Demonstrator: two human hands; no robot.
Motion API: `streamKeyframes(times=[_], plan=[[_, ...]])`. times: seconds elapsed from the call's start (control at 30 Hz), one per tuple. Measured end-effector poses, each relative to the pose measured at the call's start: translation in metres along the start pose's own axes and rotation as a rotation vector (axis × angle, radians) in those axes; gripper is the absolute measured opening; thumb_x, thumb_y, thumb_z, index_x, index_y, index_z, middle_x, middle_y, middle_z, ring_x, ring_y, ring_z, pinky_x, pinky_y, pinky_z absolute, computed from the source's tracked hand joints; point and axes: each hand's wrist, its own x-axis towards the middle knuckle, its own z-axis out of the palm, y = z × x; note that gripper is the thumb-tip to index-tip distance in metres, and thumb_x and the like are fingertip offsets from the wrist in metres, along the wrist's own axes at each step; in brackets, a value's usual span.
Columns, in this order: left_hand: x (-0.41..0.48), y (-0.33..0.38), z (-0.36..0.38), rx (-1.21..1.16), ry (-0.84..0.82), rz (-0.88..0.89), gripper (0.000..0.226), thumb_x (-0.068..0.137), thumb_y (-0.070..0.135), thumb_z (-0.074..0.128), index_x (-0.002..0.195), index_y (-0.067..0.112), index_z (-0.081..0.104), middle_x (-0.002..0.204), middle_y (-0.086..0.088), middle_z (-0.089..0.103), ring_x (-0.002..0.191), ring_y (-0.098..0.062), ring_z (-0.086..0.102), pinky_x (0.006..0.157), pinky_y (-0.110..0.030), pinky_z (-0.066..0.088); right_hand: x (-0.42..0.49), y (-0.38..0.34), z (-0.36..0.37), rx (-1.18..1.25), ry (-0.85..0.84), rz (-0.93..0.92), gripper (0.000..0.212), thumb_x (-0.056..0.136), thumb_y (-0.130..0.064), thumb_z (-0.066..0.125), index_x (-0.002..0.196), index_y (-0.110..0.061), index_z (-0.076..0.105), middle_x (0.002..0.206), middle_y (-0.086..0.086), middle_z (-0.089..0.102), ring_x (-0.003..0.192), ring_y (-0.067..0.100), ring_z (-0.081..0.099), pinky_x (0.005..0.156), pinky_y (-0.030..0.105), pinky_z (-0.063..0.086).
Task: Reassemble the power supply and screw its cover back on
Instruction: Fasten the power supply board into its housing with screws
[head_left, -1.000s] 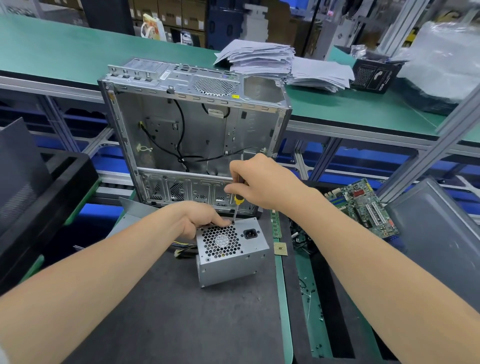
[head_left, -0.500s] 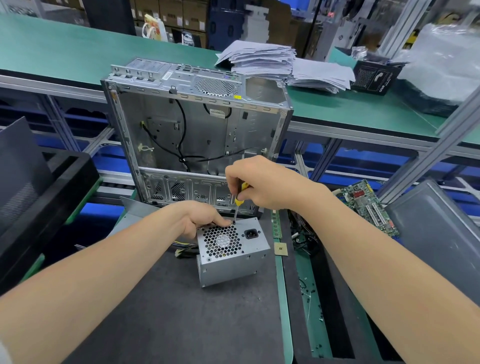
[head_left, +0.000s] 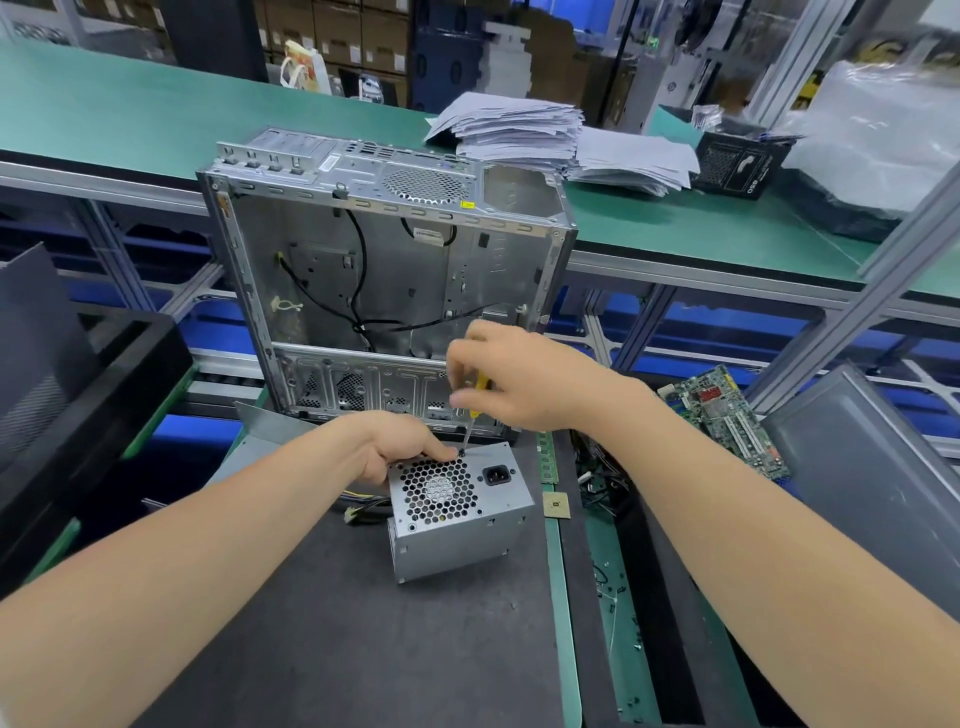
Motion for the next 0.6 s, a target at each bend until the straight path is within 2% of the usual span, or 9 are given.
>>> streamKeyframes(times=[0.03, 0.1, 0.17, 0.27, 0.37, 0.43, 0.47, 0.53, 0.6], plan=[[0.000, 0.000, 0.000, -0.006, 0.001, -0.002, 0.032, 0.098, 0.018, 0.070, 0.124, -0.001, 0.067, 0.124, -0.018, 0.073, 0.123, -0.034, 0.066, 0.109, -0.052, 0.050, -0.003, 0.001, -0.004, -0.015, -0.046, -0.077, 0.006, 0.101, -0.030, 0.063, 0.105, -0.025, 0.064, 0.113, -0.005, 0.051, 0.096, 0.017, 0.057, 0.083, 0.040, 0.052], [-0.001, 0.000, 0.001, -0.011, 0.005, -0.003, 0.035, 0.098, 0.017, 0.070, 0.128, -0.001, 0.066, 0.124, -0.018, 0.073, 0.122, -0.033, 0.067, 0.109, -0.052, 0.050, -0.004, 0.002, -0.008, -0.076, -0.095, -0.169, 0.014, 0.099, -0.009, 0.062, 0.102, -0.021, 0.069, 0.114, -0.004, 0.053, 0.101, 0.016, 0.055, 0.088, 0.038, 0.051], [0.000, 0.000, 0.001, -0.010, 0.011, 0.000, 0.037, 0.097, 0.016, 0.071, 0.129, -0.001, 0.065, 0.124, -0.018, 0.073, 0.121, -0.034, 0.067, 0.108, -0.052, 0.050, -0.002, 0.001, -0.010, -0.107, -0.099, -0.199, 0.019, 0.099, -0.004, 0.061, 0.102, -0.019, 0.071, 0.110, -0.004, 0.058, 0.102, 0.015, 0.054, 0.089, 0.035, 0.050], [0.002, 0.000, 0.000, -0.026, -0.003, -0.009, 0.038, 0.098, 0.016, 0.070, 0.131, -0.002, 0.065, 0.125, -0.019, 0.072, 0.122, -0.035, 0.066, 0.110, -0.053, 0.049, 0.001, -0.003, -0.009, -0.102, -0.073, -0.160, 0.013, 0.099, -0.011, 0.065, 0.104, -0.023, 0.066, 0.104, -0.006, 0.060, 0.099, 0.015, 0.052, 0.082, 0.032, 0.048], [0.003, -0.001, -0.002, -0.034, -0.013, -0.016, 0.036, 0.098, 0.016, 0.070, 0.129, -0.001, 0.066, 0.121, -0.018, 0.074, 0.119, -0.034, 0.069, 0.108, -0.053, 0.051, 0.002, -0.003, -0.006, -0.034, 0.018, -0.072, 0.007, 0.097, -0.027, 0.070, 0.102, -0.022, 0.068, 0.084, -0.011, 0.060, 0.081, 0.007, 0.051, 0.062, 0.025, 0.042], [0.004, -0.001, -0.003, -0.051, -0.022, -0.013, 0.035, 0.098, 0.016, 0.070, 0.128, 0.000, 0.067, 0.119, -0.017, 0.075, 0.116, -0.032, 0.070, 0.107, -0.052, 0.052, 0.006, -0.005, -0.001, -0.029, 0.082, 0.003, 0.022, 0.097, -0.040, 0.069, 0.095, -0.018, 0.066, 0.073, -0.010, 0.057, 0.072, 0.005, 0.051, 0.055, 0.027, 0.041], [0.003, -0.001, -0.003, -0.058, -0.024, -0.013, 0.034, 0.098, 0.016, 0.070, 0.128, 0.000, 0.067, 0.118, -0.017, 0.075, 0.115, -0.032, 0.071, 0.107, -0.051, 0.052, 0.008, -0.007, 0.004, -0.025, 0.111, 0.046, 0.029, 0.097, -0.044, 0.067, 0.088, -0.017, 0.063, 0.071, -0.006, 0.055, 0.070, 0.010, 0.053, 0.053, 0.030, 0.040], [0.004, -0.002, -0.002, -0.045, -0.021, -0.006, 0.033, 0.098, 0.016, 0.070, 0.128, 0.000, 0.067, 0.119, -0.016, 0.075, 0.117, -0.033, 0.070, 0.107, -0.052, 0.052, 0.012, -0.012, 0.016, 0.043, 0.191, 0.138, 0.039, 0.098, -0.044, 0.064, 0.073, -0.016, 0.049, 0.066, 0.000, 0.049, 0.067, 0.021, 0.050, 0.050, 0.031, 0.033], [0.003, -0.002, -0.001, -0.028, -0.012, 0.011, 0.032, 0.098, 0.015, 0.070, 0.126, -0.001, 0.068, 0.120, -0.017, 0.075, 0.119, -0.033, 0.068, 0.108, -0.053, 0.051, 0.017, -0.015, 0.027, 0.099, 0.285, 0.281, 0.043, 0.097, -0.035, 0.063, 0.066, -0.016, 0.039, 0.063, 0.002, 0.042, 0.060, 0.024, 0.045, 0.048, 0.030, 0.027]])
